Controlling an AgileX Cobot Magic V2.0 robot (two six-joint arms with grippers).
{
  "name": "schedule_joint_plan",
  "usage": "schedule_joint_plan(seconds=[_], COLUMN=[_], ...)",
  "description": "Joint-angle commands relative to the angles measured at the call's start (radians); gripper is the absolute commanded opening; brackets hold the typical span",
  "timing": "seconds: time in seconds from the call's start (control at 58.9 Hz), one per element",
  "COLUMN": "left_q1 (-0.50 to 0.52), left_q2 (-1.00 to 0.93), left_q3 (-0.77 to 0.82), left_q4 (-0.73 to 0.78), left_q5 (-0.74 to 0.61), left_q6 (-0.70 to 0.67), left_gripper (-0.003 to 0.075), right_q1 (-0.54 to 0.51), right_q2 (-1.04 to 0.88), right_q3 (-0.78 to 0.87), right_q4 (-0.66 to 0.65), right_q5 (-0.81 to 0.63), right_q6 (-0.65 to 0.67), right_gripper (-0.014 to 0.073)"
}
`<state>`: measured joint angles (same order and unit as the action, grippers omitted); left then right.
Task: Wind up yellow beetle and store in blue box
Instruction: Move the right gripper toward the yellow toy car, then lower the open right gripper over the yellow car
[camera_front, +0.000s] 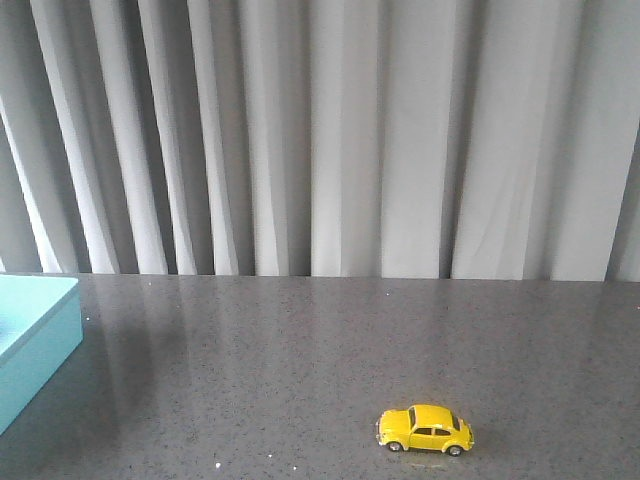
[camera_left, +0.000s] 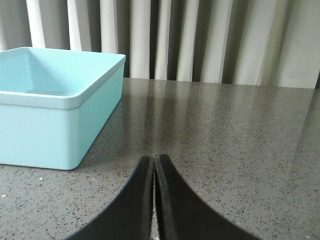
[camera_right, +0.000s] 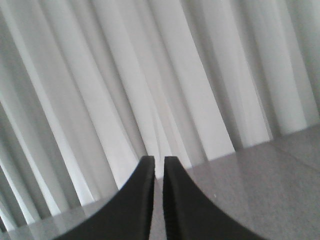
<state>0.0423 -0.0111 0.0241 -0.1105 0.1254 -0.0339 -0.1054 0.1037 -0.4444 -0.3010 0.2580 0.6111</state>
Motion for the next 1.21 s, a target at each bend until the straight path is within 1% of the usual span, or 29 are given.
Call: schedule_joint_plan(seconds=[0.0,0.051,0.085,0.17,0.204,0.238,0.306,0.374,0.442,0.51,0.56,0.645,0.747,0.832,0.951,1.036,1.104,1.189], left_q1=[-0.004,-0.004,-0.004,-0.004,-0.004,-0.004,-0.004,-0.004,-0.004,-0.004,-0.004,-0.004,-0.004,-0.004,-0.004,-0.004,-0.004,-0.004], left_q2=[-0.016,-0.016,-0.016,-0.016,-0.016,-0.016,-0.016,-0.016,-0.016,-0.016,-0.016,-0.016,-0.016,-0.016,-0.016,-0.016,-0.016,-0.016], left_q3=[-0.014,-0.014,-0.014,-0.014,-0.014,-0.014,-0.014,-0.014,-0.014,-0.014,-0.014,-0.014,-0.014,-0.014,-0.014,-0.014,-0.014,-0.014], left_q4=[-0.008,-0.008,-0.008,-0.008,-0.008,-0.008,-0.008,-0.008,-0.008,-0.008,-0.008,-0.008,-0.008,-0.008,-0.008,-0.008,-0.008,-0.008], left_q5=[-0.076,-0.076,-0.076,-0.076,-0.076,-0.076,-0.076,-0.076,-0.076,-0.076,-0.076,-0.076,-0.076,-0.076,-0.076,-0.076,-0.076,-0.076], left_q6=[-0.007,-0.007,-0.007,-0.007,-0.007,-0.007,-0.007,-0.007,-0.007,-0.007,-0.007,-0.007,-0.007,-0.007,-0.007,-0.007,-0.007,-0.007], left_gripper=[-0.0006,-0.0006,-0.0006,-0.0006,-0.0006,-0.0006,-0.0006,-0.0006,-0.0006,-0.0006,-0.0006,-0.0006,-0.0006,-0.0006,-0.0006,-0.0006,-0.0006,-0.0006], right_q1=[-0.006,-0.006,-0.006,-0.006,-0.006,-0.006,-0.006,-0.006,-0.006,-0.006,-0.006,-0.006,-0.006,-0.006,-0.006,0.001,0.044,0.144], right_q2=[0.057,0.099,0.13,0.214,0.252,0.297,0.365,0.412,0.44,0.472,0.499,0.576,0.692,0.814,0.974,1.085,1.162,1.254], right_q3=[-0.105,-0.15,-0.184,-0.289,-0.334,-0.378,-0.453,-0.496,-0.501,-0.501,-0.505,-0.542,-0.659,-0.794,-0.975,-1.076,-1.142,-1.206], right_q4=[-0.004,0.018,0.048,0.165,0.233,0.323,0.474,0.592,0.674,0.76,0.804,0.843,0.887,0.905,0.907,0.907,0.896,0.828], right_q5=[-0.053,-0.007,0.023,0.13,0.182,0.245,0.323,0.329,0.272,0.229,0.23,0.323,0.468,0.584,0.694,0.772,0.807,0.82], right_q6=[-0.029,-0.075,-0.131,-0.363,-0.468,-0.596,-0.771,-0.896,-0.978,-1.0,-1.01,-1.059,-1.058,-1.013,-0.939,-0.894,-0.854,-0.763], right_gripper=[0.0076,0.0098,0.0121,0.0207,0.0257,0.0326,0.0449,0.0549,0.0605,0.0616,0.061,0.0589,0.0571,0.0568,0.0568,0.0568,0.0568,0.0568])
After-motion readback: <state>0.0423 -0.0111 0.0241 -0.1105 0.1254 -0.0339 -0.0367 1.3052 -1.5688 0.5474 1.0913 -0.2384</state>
